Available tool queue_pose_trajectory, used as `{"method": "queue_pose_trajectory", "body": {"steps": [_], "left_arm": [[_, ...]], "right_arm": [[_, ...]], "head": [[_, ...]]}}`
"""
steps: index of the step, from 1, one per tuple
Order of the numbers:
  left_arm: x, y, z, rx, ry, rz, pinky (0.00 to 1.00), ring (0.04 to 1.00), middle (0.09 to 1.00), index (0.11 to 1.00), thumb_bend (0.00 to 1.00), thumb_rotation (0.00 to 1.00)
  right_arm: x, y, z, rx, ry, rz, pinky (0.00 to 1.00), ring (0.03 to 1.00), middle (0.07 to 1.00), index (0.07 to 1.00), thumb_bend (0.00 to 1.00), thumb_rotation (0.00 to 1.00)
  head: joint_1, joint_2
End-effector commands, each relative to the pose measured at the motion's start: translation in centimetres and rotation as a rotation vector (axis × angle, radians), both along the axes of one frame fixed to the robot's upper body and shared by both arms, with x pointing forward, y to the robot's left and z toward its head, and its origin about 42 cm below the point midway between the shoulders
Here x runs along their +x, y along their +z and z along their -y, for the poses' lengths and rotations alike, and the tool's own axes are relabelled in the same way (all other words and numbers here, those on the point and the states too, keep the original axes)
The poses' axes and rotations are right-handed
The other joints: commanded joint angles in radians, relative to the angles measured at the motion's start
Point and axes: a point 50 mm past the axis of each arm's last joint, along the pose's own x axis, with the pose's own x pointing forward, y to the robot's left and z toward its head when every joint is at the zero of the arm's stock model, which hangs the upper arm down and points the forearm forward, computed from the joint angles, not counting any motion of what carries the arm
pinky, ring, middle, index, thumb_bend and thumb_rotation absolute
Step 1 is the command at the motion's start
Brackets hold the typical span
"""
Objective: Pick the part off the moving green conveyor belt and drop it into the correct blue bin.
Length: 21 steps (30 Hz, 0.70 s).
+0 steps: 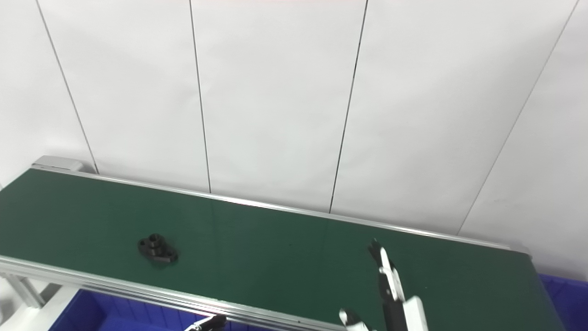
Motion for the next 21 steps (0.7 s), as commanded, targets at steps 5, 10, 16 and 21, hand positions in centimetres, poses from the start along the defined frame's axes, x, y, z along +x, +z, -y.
{"method": "queue_pose_trajectory", "body": {"steps": [5, 10, 16, 21], "left_arm": [[0.3, 0.9, 0.0, -0.037, 0.006, 0.059, 0.69, 0.806, 0.838, 0.820, 0.87, 0.51], [0.4, 0.9, 0.4, -0.022, 0.003, 0.065, 0.70, 0.808, 0.840, 0.819, 0.89, 0.54], [0.3, 0.9, 1.0, -0.032, -0.005, 0.063, 0.69, 0.798, 0.836, 0.820, 0.90, 0.52], [0.4, 1.2, 0.8, -0.027, 0.009, 0.077, 0.69, 0.795, 0.832, 0.816, 0.89, 0.50]], "right_arm": [[1.4, 2.3, -1.3, -0.019, 0.041, 0.020, 0.85, 0.904, 0.925, 0.965, 0.61, 0.64], [2.1, 3.3, -1.3, -0.030, 0.053, 0.011, 0.78, 0.866, 0.903, 0.944, 0.63, 0.52], [2.9, 4.2, -1.2, -0.061, 0.068, 0.016, 0.81, 0.870, 0.895, 0.941, 0.60, 0.46], [3.5, 4.7, -1.4, -0.101, 0.073, 0.004, 0.76, 0.840, 0.870, 0.918, 0.63, 0.39]], "head": [[-0.020, 0.020], [0.066, 0.024], [0.109, 0.028], [0.074, 0.047]]}}
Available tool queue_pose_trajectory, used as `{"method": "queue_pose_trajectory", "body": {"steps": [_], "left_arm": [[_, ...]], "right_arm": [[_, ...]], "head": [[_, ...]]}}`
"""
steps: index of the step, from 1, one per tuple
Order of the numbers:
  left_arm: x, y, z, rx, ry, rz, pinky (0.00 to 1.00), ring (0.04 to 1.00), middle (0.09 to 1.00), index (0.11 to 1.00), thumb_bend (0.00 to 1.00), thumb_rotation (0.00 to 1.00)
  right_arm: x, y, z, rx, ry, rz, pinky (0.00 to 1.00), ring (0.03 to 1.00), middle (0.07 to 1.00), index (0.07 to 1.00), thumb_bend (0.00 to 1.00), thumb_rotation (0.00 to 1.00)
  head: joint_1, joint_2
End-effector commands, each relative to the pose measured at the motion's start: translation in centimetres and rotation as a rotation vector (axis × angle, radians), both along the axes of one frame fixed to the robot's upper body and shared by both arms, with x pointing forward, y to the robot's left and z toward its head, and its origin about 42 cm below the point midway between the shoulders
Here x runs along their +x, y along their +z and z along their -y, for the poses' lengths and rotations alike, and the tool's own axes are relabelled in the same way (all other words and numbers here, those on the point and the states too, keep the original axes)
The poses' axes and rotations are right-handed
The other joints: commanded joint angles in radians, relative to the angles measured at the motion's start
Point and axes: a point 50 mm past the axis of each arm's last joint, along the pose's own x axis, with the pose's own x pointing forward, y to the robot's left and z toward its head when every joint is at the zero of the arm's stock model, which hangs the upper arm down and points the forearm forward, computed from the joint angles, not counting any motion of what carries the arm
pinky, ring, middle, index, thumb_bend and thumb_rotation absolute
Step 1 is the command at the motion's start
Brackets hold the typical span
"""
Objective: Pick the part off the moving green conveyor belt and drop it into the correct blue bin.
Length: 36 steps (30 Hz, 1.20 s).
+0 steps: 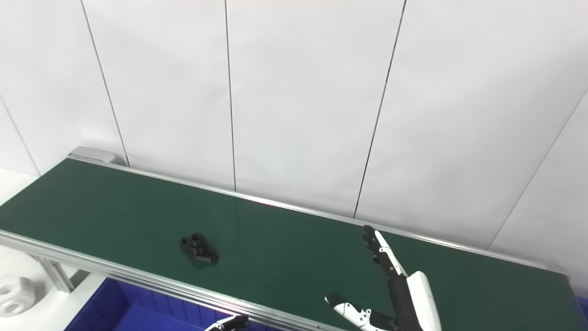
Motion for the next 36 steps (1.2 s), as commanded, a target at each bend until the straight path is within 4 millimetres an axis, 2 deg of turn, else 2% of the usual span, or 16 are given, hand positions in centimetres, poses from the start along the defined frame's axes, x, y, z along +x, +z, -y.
{"method": "queue_pose_trajectory", "body": {"steps": [1, 6, 8, 9, 10, 12, 13, 14, 15, 19, 22, 25, 29, 36], "left_arm": [[0.6, 1.2, 0.0, -0.017, 0.012, 0.076, 0.68, 0.794, 0.832, 0.816, 0.89, 0.50], [0.5, 1.2, -0.1, -0.015, 0.009, 0.074, 0.69, 0.800, 0.836, 0.820, 0.89, 0.50], [0.5, 1.3, -0.2, -0.013, 0.009, 0.077, 0.70, 0.806, 0.839, 0.820, 0.90, 0.51], [0.5, 1.3, -0.3, -0.012, 0.008, 0.079, 0.71, 0.810, 0.841, 0.821, 0.90, 0.51], [0.5, 1.4, -0.4, -0.012, 0.006, 0.080, 0.71, 0.815, 0.844, 0.823, 0.90, 0.51], [0.4, 1.6, -0.6, -0.014, 0.001, 0.085, 0.73, 0.827, 0.853, 0.833, 0.88, 0.52], [0.4, 1.7, -0.7, -0.016, -0.002, 0.086, 0.74, 0.830, 0.855, 0.835, 0.87, 0.52], [0.4, 1.8, -0.9, -0.022, -0.006, 0.088, 0.75, 0.836, 0.860, 0.840, 0.87, 0.52], [0.5, 1.9, -1.0, -0.024, -0.014, 0.088, 0.76, 0.841, 0.865, 0.844, 0.86, 0.52], [0.5, 2.3, -1.7, -0.029, -0.023, 0.093, 0.82, 0.874, 0.895, 0.877, 0.84, 0.59], [0.5, 2.6, -2.0, -0.036, -0.021, 0.101, 0.83, 0.882, 0.899, 0.885, 0.80, 0.60], [0.4, 2.6, -2.2, -0.039, -0.022, 0.101, 0.85, 0.892, 0.910, 0.895, 0.76, 0.65], [0.3, 2.7, -2.3, -0.029, -0.022, 0.104, 0.85, 0.889, 0.912, 0.901, 0.72, 0.68], [0.3, 2.8, -2.2, -0.026, -0.024, 0.105, 0.85, 0.885, 0.910, 0.902, 0.71, 0.69]], "right_arm": [[0.7, 2.4, -0.5, -0.006, 0.013, 0.060, 0.76, 0.840, 0.871, 0.917, 0.63, 0.39], [1.7, 3.2, -1.0, -0.050, 0.016, 0.046, 0.76, 0.844, 0.876, 0.909, 0.67, 0.37], [2.0, 3.6, -1.2, -0.071, 0.012, 0.043, 0.76, 0.845, 0.877, 0.907, 0.68, 0.37], [2.3, 3.9, -1.3, -0.087, 0.008, 0.038, 0.76, 0.844, 0.878, 0.907, 0.68, 0.38], [2.4, 4.0, -1.5, -0.098, 0.005, 0.035, 0.76, 0.842, 0.878, 0.907, 0.68, 0.38], [3.1, 4.5, -2.0, -0.131, -0.008, 0.035, 0.74, 0.827, 0.874, 0.908, 0.69, 0.41], [3.3, 4.6, -2.3, -0.143, -0.014, 0.035, 0.73, 0.823, 0.873, 0.908, 0.70, 0.42], [3.7, 4.8, -2.6, -0.150, -0.019, 0.037, 0.73, 0.818, 0.871, 0.906, 0.70, 0.43], [4.0, 4.9, -2.9, -0.153, -0.021, 0.036, 0.73, 0.815, 0.870, 0.905, 0.71, 0.44], [5.7, 5.3, -4.1, -0.160, -0.026, 0.017, 0.68, 0.798, 0.871, 0.909, 0.71, 0.46], [6.7, 5.7, -5.0, -0.155, -0.029, 0.007, 0.67, 0.795, 0.871, 0.907, 0.72, 0.47], [7.4, 5.9, -5.8, -0.149, -0.032, -0.006, 0.70, 0.821, 0.879, 0.909, 0.73, 0.46], [8.3, 5.8, -6.2, -0.167, -0.046, -0.018, 0.69, 0.810, 0.868, 0.908, 0.74, 0.45], [9.4, 5.3, -6.3, -0.217, -0.044, -0.047, 0.68, 0.808, 0.877, 0.909, 0.75, 0.46]], "head": [[-0.011, 0.007], [-0.052, 0.020], [-0.076, 0.030], [-0.115, 0.044], [-0.115, 0.044], [-0.187, 0.079], [-0.187, 0.079], [-0.230, 0.112], [-0.230, 0.112], [-0.312, 0.170], [-0.364, 0.209], [-0.376, 0.214], [-0.380, 0.220], [-0.366, 0.216]]}}
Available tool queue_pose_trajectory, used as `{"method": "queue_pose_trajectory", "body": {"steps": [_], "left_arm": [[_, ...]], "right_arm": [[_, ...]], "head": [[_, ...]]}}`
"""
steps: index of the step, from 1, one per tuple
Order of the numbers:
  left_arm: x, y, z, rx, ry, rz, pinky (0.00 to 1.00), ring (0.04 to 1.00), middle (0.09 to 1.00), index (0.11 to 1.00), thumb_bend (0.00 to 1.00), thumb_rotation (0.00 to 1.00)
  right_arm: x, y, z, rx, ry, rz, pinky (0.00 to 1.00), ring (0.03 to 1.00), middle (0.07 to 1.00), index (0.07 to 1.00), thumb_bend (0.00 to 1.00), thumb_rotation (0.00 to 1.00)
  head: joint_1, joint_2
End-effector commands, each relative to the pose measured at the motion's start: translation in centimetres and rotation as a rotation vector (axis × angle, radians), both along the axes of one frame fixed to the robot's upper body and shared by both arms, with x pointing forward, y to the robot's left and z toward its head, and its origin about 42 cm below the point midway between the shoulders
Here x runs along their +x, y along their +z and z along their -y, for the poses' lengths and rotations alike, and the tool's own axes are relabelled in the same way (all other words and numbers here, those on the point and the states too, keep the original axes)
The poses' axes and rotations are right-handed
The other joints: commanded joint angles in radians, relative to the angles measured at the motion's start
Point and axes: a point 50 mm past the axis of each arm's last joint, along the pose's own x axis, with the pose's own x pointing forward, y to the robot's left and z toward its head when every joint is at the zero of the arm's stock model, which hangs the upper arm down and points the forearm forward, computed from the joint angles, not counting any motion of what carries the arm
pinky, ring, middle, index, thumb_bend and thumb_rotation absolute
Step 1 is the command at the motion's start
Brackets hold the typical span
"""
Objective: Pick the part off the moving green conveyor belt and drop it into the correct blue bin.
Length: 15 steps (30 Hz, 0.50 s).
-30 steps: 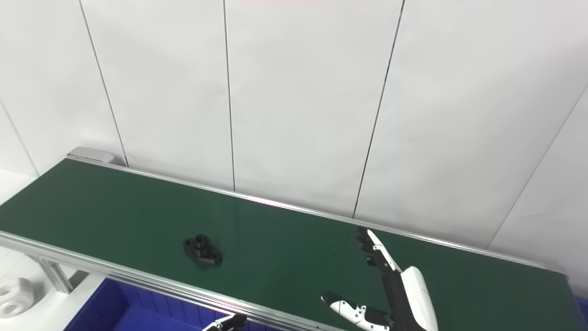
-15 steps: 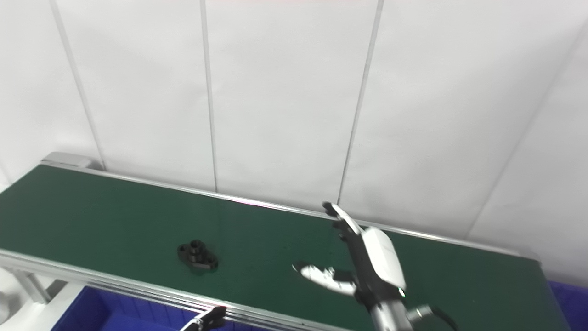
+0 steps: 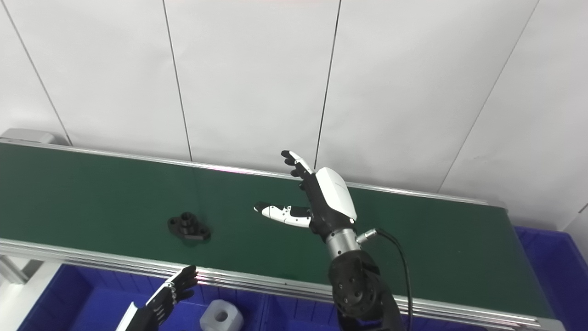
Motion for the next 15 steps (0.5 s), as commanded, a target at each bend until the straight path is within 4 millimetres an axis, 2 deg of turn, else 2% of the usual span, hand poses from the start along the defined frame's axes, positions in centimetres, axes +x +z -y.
{"method": "queue_pose_trajectory", "body": {"steps": [1, 7, 15], "left_arm": [[0.2, 1.2, 0.2, -0.009, -0.008, 0.071, 0.85, 0.885, 0.910, 0.902, 0.71, 0.69], [0.2, 1.3, 0.3, -0.011, -0.010, 0.073, 0.85, 0.886, 0.910, 0.900, 0.71, 0.68], [0.5, 1.2, 0.5, -0.017, -0.012, 0.072, 0.86, 0.889, 0.910, 0.899, 0.71, 0.67]], "right_arm": [[0.7, 1.8, -0.4, 0.000, -0.004, 0.049, 0.68, 0.808, 0.877, 0.909, 0.75, 0.47], [1.6, 0.5, -0.6, -0.075, 0.007, 0.013, 0.62, 0.764, 0.847, 0.900, 0.75, 0.45], [2.4, -1.5, -1.5, -0.174, 0.055, -0.027, 0.69, 0.793, 0.846, 0.899, 0.75, 0.45]], "head": [[0.008, -0.006], [0.005, -0.015], [0.008, -0.028]]}}
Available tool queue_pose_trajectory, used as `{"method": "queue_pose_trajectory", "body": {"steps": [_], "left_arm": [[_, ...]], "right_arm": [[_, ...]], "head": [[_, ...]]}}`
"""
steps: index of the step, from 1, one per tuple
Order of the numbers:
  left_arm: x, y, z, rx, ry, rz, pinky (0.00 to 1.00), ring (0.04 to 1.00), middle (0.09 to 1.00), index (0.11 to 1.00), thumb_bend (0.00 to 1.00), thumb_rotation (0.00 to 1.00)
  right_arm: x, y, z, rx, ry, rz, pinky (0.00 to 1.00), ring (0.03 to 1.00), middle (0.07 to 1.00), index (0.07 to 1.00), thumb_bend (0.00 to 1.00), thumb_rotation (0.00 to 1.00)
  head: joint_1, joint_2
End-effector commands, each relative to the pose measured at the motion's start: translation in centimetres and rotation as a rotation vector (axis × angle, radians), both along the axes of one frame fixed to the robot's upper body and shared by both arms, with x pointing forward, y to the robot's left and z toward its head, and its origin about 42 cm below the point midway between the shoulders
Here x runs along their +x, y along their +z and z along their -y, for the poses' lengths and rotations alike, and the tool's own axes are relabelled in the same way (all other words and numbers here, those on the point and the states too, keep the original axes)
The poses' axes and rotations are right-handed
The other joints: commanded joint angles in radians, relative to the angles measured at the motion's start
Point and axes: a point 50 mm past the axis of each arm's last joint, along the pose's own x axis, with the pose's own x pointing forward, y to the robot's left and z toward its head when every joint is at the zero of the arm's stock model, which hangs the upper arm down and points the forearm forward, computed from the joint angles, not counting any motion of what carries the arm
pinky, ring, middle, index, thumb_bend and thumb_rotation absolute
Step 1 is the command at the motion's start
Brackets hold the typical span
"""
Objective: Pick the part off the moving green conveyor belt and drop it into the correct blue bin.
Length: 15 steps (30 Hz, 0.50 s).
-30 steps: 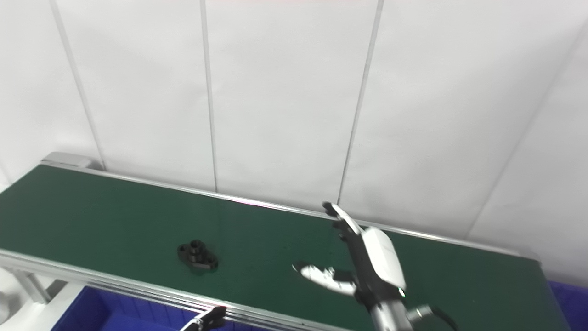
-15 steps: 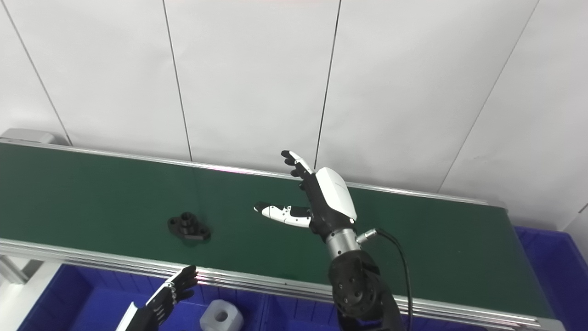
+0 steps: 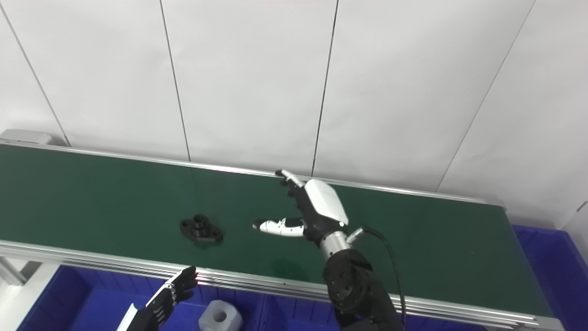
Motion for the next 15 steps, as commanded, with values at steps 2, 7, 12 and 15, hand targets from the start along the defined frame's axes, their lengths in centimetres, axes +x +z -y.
{"method": "queue_pose_trajectory", "body": {"steps": [2, 7, 12, 15], "left_arm": [[0.5, 1.3, 0.1, -0.013, -0.012, 0.075, 0.86, 0.888, 0.907, 0.897, 0.72, 0.67], [0.6, 1.3, 0.0, -0.003, -0.012, 0.076, 0.85, 0.885, 0.908, 0.898, 0.72, 0.69], [0.6, 1.3, 0.0, -0.010, -0.017, 0.077, 0.85, 0.887, 0.910, 0.898, 0.72, 0.68], [0.6, 1.3, 0.1, -0.010, -0.019, 0.076, 0.85, 0.887, 0.909, 0.898, 0.72, 0.68]], "right_arm": [[1.1, 2.0, -1.0, -0.025, 0.037, 0.086, 0.71, 0.804, 0.855, 0.900, 0.75, 0.44], [1.3, 1.1, -1.9, -0.077, 0.057, 0.075, 0.75, 0.822, 0.866, 0.903, 0.73, 0.46], [1.7, 0.4, -2.7, -0.106, 0.064, 0.051, 0.76, 0.830, 0.874, 0.906, 0.72, 0.46], [1.9, 0.3, -3.2, -0.122, 0.068, 0.046, 0.77, 0.837, 0.880, 0.909, 0.72, 0.47]], "head": [[0.006, 0.001], [0.003, -0.004], [0.002, -0.006], [0.002, -0.006]]}}
